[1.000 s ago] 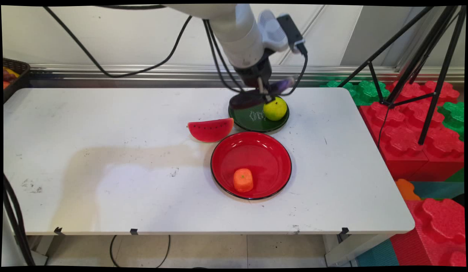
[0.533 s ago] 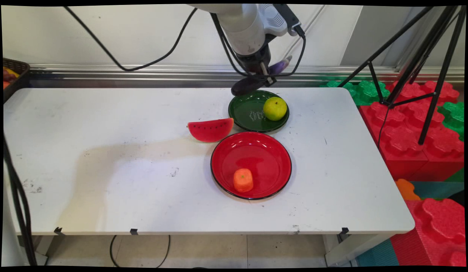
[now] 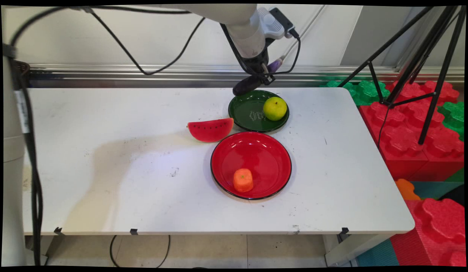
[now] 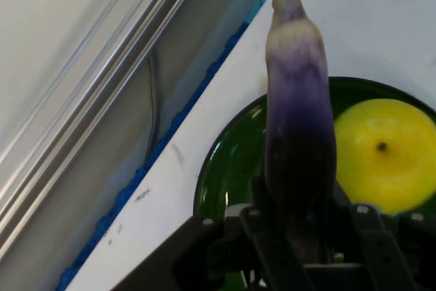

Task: Place the picked object on the green plate

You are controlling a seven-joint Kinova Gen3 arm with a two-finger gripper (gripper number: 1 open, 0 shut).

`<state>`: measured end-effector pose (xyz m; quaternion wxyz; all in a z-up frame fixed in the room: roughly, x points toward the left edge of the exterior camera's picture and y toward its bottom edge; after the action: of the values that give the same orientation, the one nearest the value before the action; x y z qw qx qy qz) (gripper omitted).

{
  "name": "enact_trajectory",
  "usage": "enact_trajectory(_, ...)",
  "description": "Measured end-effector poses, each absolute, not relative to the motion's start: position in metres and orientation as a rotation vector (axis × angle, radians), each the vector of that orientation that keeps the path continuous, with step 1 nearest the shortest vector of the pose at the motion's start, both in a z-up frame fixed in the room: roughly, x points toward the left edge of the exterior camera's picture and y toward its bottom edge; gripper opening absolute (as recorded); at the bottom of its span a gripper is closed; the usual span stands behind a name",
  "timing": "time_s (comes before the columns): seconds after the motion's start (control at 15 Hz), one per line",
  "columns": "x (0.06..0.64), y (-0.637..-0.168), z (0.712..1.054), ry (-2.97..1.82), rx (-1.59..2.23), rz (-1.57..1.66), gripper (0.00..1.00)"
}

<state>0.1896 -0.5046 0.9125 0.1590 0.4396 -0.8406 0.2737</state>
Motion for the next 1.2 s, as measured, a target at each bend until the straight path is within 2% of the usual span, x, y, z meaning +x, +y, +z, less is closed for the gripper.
enact_trajectory(0.6, 0.197, -0.549, 0.857, -2.394, 1.346, 0.716, 0.0)
enact_trajectory(1.2, 0.204, -0.566, 0.829, -2.389, 1.397, 0.698, 0.0)
